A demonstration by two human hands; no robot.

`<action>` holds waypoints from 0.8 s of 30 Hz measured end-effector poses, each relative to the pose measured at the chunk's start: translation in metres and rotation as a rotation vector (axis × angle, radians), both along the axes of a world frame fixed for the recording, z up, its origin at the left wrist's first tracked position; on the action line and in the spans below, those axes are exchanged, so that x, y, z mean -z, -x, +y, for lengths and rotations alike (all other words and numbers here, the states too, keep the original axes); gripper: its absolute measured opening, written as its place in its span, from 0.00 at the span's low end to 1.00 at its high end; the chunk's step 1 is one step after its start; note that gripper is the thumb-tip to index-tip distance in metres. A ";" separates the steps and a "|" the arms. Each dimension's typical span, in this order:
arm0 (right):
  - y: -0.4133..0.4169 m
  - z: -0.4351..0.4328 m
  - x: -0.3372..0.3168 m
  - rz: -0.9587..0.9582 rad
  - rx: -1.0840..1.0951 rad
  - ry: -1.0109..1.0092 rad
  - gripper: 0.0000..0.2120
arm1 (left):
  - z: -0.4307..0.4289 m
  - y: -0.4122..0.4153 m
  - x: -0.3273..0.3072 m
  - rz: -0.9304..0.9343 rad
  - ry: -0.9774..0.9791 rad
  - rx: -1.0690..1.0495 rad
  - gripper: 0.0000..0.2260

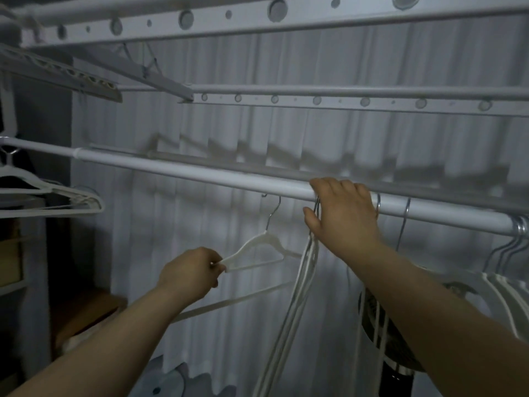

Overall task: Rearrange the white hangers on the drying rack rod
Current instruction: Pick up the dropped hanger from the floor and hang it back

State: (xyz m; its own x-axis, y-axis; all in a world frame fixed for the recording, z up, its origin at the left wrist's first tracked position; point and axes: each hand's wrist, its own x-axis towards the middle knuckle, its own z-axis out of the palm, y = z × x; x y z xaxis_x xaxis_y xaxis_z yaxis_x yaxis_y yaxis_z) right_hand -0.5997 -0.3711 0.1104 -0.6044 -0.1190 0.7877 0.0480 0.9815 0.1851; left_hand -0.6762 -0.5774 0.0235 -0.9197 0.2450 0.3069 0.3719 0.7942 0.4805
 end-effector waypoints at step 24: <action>-0.025 -0.262 0.006 -0.942 -0.748 0.759 0.15 | -0.293 -0.121 0.019 -0.048 0.011 0.017 0.09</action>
State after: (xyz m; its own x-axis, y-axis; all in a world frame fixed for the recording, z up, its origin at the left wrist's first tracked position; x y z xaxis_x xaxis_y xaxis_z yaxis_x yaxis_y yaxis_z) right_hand -0.5751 -0.6335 0.1040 -0.9143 -0.3767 0.1490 -0.3619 0.5941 -0.7184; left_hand -0.5549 -0.8705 0.0050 -0.9290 0.2634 0.2599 0.3619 0.7935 0.4894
